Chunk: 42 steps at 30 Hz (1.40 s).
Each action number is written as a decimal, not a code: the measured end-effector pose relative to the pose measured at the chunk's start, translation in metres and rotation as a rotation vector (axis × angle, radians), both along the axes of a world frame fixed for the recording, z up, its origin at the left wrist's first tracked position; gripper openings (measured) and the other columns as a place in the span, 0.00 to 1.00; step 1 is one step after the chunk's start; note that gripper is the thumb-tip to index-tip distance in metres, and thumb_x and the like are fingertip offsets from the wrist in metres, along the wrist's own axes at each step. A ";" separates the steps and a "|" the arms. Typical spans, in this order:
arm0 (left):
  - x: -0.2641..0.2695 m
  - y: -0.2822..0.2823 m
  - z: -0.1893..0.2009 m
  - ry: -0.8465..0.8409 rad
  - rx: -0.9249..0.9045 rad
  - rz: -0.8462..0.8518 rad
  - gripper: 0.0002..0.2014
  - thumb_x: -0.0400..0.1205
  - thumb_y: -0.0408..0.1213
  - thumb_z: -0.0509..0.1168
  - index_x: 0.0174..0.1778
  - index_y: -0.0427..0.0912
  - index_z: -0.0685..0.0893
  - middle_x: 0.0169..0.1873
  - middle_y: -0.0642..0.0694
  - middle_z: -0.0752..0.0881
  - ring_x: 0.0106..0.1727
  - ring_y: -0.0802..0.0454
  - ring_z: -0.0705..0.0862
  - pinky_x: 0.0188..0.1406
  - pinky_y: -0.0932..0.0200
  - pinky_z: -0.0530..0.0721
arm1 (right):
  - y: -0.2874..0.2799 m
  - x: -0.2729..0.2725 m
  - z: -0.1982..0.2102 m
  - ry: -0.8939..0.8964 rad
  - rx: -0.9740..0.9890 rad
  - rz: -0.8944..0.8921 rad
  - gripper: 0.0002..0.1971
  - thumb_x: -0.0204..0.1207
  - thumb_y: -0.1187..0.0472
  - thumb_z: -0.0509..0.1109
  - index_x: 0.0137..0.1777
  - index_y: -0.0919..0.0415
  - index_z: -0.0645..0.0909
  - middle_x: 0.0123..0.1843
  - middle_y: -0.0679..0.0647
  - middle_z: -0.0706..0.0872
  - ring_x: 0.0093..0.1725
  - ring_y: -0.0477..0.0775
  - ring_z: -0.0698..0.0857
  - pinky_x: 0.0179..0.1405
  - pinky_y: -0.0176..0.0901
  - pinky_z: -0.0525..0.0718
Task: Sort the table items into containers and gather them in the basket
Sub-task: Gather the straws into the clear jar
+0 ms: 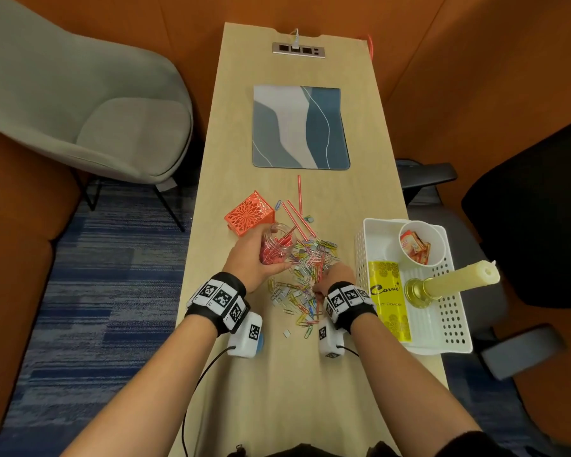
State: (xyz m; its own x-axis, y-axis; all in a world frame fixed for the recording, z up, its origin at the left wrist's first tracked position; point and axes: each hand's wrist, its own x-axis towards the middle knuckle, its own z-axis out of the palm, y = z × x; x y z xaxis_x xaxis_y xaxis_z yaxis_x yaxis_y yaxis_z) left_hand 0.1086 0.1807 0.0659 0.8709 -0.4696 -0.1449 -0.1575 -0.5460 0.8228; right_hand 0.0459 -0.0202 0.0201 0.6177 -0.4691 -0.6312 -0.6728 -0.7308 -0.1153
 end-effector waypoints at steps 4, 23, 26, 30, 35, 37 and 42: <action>-0.003 0.002 0.002 -0.004 -0.006 0.009 0.42 0.68 0.53 0.83 0.76 0.48 0.74 0.68 0.49 0.82 0.67 0.52 0.80 0.70 0.51 0.80 | -0.012 -0.012 -0.001 -0.079 0.240 -0.126 0.14 0.70 0.53 0.81 0.30 0.60 0.84 0.40 0.61 0.92 0.43 0.62 0.91 0.51 0.53 0.90; -0.029 -0.007 0.009 0.051 0.047 -0.058 0.41 0.66 0.47 0.86 0.74 0.50 0.75 0.65 0.49 0.83 0.63 0.50 0.84 0.67 0.52 0.81 | -0.032 -0.027 0.142 -0.940 0.653 -0.267 0.06 0.79 0.64 0.74 0.54 0.62 0.84 0.42 0.59 0.93 0.39 0.51 0.90 0.42 0.41 0.88; -0.033 -0.013 0.013 0.046 0.022 -0.071 0.41 0.63 0.47 0.87 0.71 0.52 0.77 0.63 0.51 0.84 0.60 0.52 0.86 0.67 0.52 0.82 | -0.012 -0.023 0.169 -1.049 0.749 -0.256 0.06 0.79 0.67 0.73 0.54 0.65 0.83 0.45 0.62 0.92 0.42 0.51 0.90 0.45 0.40 0.89; -0.034 -0.020 0.021 0.045 -0.061 -0.065 0.40 0.62 0.48 0.88 0.69 0.54 0.78 0.59 0.52 0.86 0.56 0.56 0.88 0.63 0.54 0.85 | 0.015 -0.021 0.153 -0.948 0.652 -0.151 0.07 0.75 0.63 0.77 0.51 0.61 0.85 0.42 0.56 0.92 0.42 0.50 0.92 0.45 0.43 0.90; -0.028 -0.017 0.033 -0.005 -0.049 -0.050 0.41 0.63 0.46 0.87 0.72 0.48 0.78 0.60 0.52 0.84 0.58 0.54 0.85 0.61 0.63 0.80 | 0.017 -0.023 0.143 -1.010 0.672 -0.184 0.04 0.74 0.64 0.79 0.45 0.60 0.86 0.39 0.53 0.89 0.36 0.47 0.88 0.37 0.37 0.86; -0.024 -0.014 0.033 -0.037 -0.003 -0.058 0.43 0.63 0.49 0.87 0.73 0.48 0.78 0.63 0.52 0.83 0.61 0.52 0.83 0.66 0.57 0.81 | 0.013 -0.020 0.143 -1.047 0.710 -0.224 0.05 0.74 0.66 0.78 0.43 0.60 0.85 0.37 0.55 0.88 0.32 0.50 0.87 0.35 0.41 0.87; -0.013 -0.012 0.036 -0.064 0.049 -0.074 0.44 0.63 0.51 0.87 0.74 0.49 0.76 0.62 0.48 0.83 0.61 0.49 0.83 0.65 0.49 0.82 | 0.024 -0.005 0.135 -0.987 0.568 -0.049 0.06 0.73 0.68 0.77 0.42 0.58 0.84 0.39 0.50 0.88 0.35 0.45 0.86 0.38 0.34 0.85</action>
State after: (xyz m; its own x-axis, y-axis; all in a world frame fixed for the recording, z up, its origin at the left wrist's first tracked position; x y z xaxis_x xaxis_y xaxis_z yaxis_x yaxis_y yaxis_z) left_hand 0.0958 0.1684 0.1020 0.8423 -0.5268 -0.1145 -0.2503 -0.5702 0.7825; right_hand 0.0410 0.0036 0.1554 0.9513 -0.3081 -0.0085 -0.1309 -0.3788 -0.9162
